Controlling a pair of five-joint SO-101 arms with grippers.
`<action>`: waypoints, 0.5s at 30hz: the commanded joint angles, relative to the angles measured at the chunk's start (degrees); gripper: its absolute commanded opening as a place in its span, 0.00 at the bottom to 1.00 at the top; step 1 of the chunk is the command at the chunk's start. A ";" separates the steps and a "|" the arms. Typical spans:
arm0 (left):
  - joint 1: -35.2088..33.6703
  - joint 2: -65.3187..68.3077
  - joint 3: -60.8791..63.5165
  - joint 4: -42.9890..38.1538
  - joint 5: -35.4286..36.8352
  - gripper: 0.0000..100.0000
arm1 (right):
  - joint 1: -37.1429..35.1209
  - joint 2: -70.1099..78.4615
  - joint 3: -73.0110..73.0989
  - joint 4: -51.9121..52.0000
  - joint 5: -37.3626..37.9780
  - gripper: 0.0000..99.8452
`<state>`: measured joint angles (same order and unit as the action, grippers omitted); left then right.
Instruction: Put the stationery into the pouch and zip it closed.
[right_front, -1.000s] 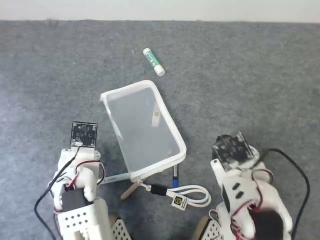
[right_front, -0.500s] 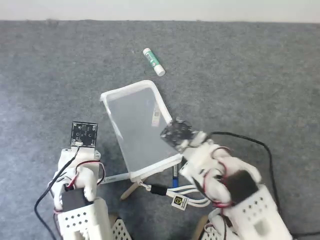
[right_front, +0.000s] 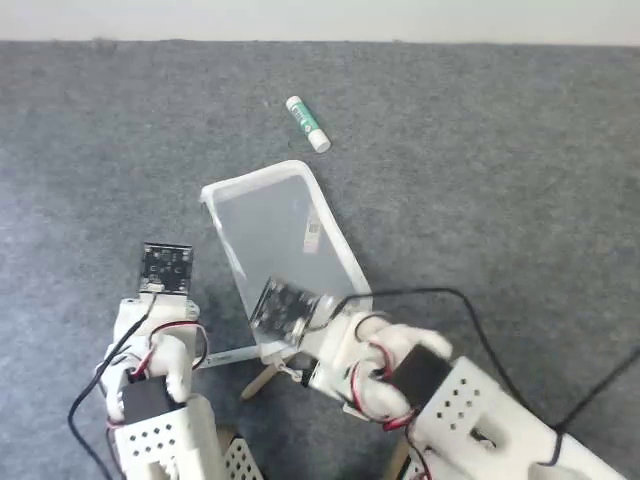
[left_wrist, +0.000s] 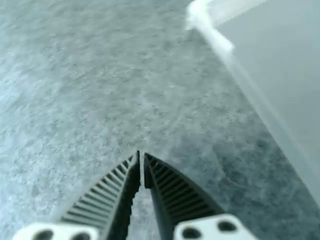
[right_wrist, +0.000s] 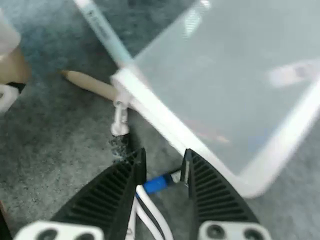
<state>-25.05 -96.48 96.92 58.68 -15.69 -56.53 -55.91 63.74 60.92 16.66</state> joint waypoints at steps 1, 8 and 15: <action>-1.41 -1.14 -0.84 -2.20 -0.18 0.01 | -3.21 0.31 4.66 -9.19 -0.53 0.12; -1.67 -1.14 -1.19 -2.20 -0.18 0.01 | -3.82 0.40 6.15 -10.68 -0.35 0.12; -1.67 -1.14 -1.19 -2.20 -0.18 0.01 | -4.44 0.48 5.98 -9.19 -0.35 0.12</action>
<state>-26.55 -96.48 96.92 58.68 -15.69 -60.22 -55.74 71.38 51.16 16.66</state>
